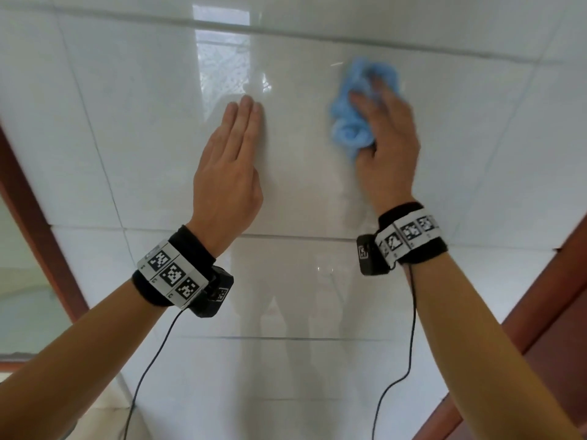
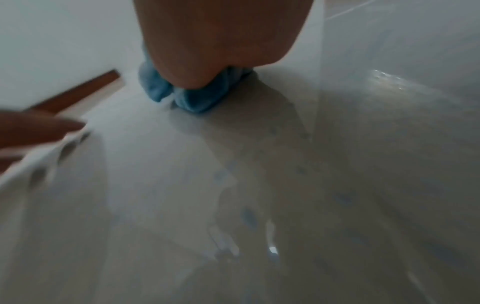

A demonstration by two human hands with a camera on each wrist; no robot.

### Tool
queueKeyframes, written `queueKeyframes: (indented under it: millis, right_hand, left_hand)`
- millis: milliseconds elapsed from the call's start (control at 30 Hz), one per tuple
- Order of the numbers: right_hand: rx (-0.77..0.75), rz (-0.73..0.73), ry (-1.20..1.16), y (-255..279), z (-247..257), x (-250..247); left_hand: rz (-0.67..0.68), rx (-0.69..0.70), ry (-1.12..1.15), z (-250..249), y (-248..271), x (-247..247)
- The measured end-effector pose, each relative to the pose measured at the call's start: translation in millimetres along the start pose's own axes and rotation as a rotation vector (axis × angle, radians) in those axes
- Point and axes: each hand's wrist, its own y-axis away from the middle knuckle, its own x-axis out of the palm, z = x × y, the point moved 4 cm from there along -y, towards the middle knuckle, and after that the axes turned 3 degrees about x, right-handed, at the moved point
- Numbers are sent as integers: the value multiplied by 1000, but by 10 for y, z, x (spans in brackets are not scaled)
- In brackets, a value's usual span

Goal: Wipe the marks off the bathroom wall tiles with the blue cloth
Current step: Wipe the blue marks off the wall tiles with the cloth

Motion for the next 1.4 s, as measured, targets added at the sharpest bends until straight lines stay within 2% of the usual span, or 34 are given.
queueKeyframes:
  millis: [100,167,200,267,400,500,567,633,767,867,933,967,1067,1100,1133,1200,1300,1367,1400]
  right_hand:
    - [156,-145,-38,-83,61,-3]
    - [187,-130,-12,130,158,123]
    - [142,-81,-6,301,218,196]
    - [-47,61,-32,719,300,307]
    - [-381,332,-28,1512,167,198]
    - [-499,402,30,1673,-137,-78]
    - [-509,405,59,1619,-410,-301]
    - [-393,334,105,1544,-710,-537]
    - [-16,138,127,1519,-1097,-791]
    - [278,-86,82,1629,-930,-660]
    - [424,-154,-6,1772,-646,-463]
    - [391,-99,-32,1842,-474,-355]
    - [-52,262,-49,2103,-69,-214]
    - [-137,312,-46,2148,-94,-249]
    - [-122,300,-50,2127,-183,-320]
    - [91,152,-62,1943,-484,-542]
    - [390,-224,-38,1410,-1064,-987]
    - [484,-403,-53,959,-1402,-1198]
    - [510,-447,-63,765,-1523,-1250]
  left_hand:
    - [5,5,7,-44,62,27]
    - [9,6,14,-62,101,43]
    - [15,5,19,-67,117,52]
    - [28,5,37,-90,141,77]
    - [50,8,59,-243,177,173]
    - [62,37,70,-431,191,256]
    - [65,60,78,-559,183,304]
    - [66,64,92,-677,164,344]
    - [73,75,115,-898,147,414]
    - [72,94,132,-1063,129,468]
    - [75,95,140,-1164,107,513]
    - [79,95,142,-1220,94,535]
    - [77,98,148,-1391,35,571]
    - [68,96,151,-1430,12,567]
    - [58,92,153,-1453,-8,559]
    - [42,81,138,-1448,-31,538]
    - [70,62,40,-1344,-56,509]
    - [150,44,-30,-1241,-76,492]
    - [190,35,-57,-1192,-87,476]
